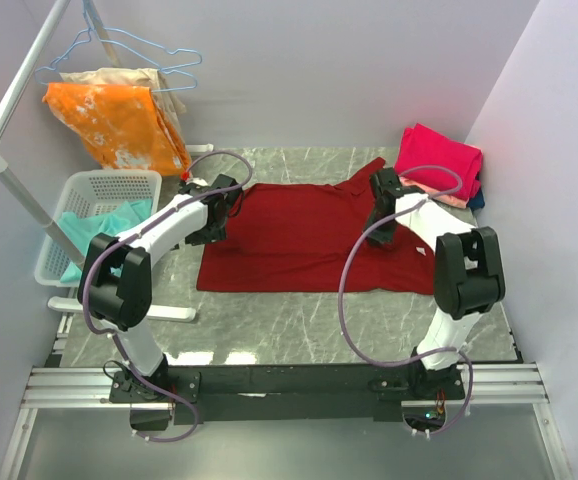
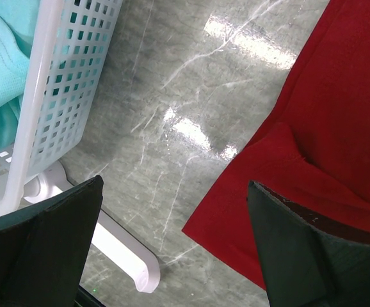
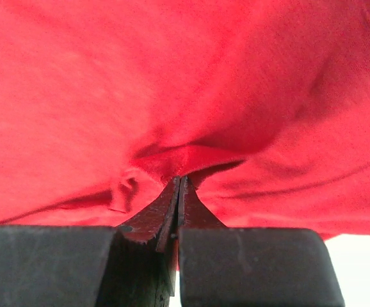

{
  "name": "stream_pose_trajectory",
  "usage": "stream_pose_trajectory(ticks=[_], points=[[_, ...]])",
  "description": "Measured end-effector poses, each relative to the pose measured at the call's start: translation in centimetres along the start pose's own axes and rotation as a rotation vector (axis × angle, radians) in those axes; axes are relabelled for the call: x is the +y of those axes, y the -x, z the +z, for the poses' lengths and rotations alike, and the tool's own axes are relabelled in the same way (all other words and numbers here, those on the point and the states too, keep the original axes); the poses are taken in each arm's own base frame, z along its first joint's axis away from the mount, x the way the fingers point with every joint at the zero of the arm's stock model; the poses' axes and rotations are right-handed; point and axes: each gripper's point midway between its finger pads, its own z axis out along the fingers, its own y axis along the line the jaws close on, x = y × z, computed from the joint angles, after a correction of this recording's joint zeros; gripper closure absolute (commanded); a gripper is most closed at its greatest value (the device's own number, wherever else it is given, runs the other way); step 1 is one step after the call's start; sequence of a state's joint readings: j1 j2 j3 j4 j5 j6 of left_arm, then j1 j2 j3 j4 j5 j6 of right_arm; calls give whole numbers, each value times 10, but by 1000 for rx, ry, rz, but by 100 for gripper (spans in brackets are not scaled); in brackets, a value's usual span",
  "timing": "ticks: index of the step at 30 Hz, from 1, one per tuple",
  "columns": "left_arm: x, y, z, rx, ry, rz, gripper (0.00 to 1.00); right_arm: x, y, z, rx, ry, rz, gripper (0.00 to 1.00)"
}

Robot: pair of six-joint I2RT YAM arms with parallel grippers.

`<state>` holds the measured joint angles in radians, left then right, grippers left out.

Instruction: Fold and stack the t-shirts

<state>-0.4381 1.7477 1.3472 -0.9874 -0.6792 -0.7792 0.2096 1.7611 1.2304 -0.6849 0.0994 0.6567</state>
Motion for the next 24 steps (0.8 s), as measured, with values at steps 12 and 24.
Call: stream_pose_trajectory(ticks=[12,24], points=[[1,3,-2,-4,5,-1,1,67,57,3,-64,119,-41,100],[2,5,-5,-4,5,-3,1,87,52,31,-4,175,-118,57]])
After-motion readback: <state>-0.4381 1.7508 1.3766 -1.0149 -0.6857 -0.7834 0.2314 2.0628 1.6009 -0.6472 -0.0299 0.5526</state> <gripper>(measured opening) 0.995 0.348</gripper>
